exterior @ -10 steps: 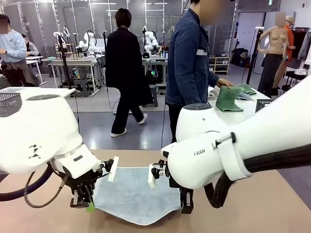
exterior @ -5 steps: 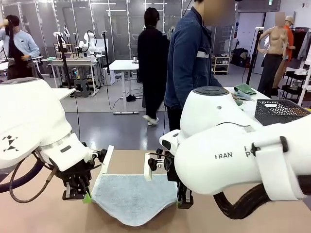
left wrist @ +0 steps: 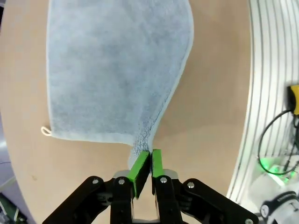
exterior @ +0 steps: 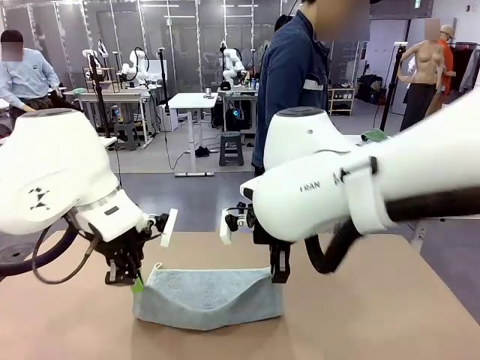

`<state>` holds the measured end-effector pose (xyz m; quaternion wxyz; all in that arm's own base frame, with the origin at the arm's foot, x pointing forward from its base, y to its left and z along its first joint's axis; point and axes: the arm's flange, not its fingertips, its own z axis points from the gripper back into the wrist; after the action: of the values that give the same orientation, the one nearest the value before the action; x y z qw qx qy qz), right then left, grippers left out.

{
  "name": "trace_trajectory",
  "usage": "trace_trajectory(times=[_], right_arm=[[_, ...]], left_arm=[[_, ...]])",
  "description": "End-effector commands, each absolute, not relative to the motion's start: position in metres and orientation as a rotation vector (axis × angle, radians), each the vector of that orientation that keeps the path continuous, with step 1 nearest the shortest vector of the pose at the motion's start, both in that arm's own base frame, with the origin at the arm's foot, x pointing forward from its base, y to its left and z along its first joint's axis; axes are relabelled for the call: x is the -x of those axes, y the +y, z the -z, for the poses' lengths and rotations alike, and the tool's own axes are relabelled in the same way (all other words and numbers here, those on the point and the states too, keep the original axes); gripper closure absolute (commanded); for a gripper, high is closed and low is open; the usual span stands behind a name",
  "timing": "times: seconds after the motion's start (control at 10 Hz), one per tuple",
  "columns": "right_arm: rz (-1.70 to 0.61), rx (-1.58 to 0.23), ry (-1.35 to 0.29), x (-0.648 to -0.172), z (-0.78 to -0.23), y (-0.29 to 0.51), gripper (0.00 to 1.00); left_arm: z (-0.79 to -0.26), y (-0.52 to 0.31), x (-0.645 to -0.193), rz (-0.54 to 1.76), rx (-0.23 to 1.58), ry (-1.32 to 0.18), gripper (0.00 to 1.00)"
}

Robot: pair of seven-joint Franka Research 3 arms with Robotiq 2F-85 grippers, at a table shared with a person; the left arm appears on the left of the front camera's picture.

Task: Fold the towels and place them in the basket.
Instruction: When a person lays out a Towel with hook on the table, fold it in half twice.

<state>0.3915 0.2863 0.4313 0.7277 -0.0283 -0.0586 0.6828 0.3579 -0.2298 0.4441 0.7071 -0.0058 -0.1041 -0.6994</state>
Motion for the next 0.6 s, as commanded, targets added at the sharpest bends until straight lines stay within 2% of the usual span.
trace_trajectory(times=[0.0, 0.5], right_arm=[[-1.512, 0.09, -0.084, -0.422, -0.433, 0.295, 1.0], [-1.528, 0.026, -0.075, -0.487, -0.407, 0.286, 1.0]], left_arm=[[-0.445, -0.235, -0.394, 1.556, -0.039, -0.233, 1.0], [-0.422, -0.236, -0.461, 1.411, -0.059, -0.136, 1.0]])
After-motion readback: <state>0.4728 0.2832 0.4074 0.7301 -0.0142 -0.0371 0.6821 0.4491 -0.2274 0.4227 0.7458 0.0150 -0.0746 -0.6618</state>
